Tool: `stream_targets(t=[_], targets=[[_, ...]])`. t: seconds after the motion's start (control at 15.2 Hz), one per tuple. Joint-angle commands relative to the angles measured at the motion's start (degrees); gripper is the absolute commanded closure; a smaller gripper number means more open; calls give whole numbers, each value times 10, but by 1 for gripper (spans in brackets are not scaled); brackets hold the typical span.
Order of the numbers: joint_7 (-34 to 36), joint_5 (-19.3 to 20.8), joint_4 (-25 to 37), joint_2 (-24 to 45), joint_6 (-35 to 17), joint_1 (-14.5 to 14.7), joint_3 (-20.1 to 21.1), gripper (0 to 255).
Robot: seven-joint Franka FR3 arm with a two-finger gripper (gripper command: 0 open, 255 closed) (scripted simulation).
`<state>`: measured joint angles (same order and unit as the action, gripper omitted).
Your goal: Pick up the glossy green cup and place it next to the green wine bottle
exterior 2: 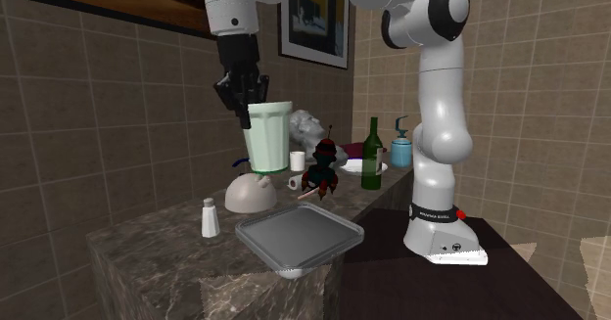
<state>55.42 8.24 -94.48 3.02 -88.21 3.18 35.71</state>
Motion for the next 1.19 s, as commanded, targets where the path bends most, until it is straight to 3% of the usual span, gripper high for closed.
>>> stream_targets(t=[0.0,1.12], targets=[[0,1,17,1,16,1,1,255],[6,35,213,58,169,27,12,255]])
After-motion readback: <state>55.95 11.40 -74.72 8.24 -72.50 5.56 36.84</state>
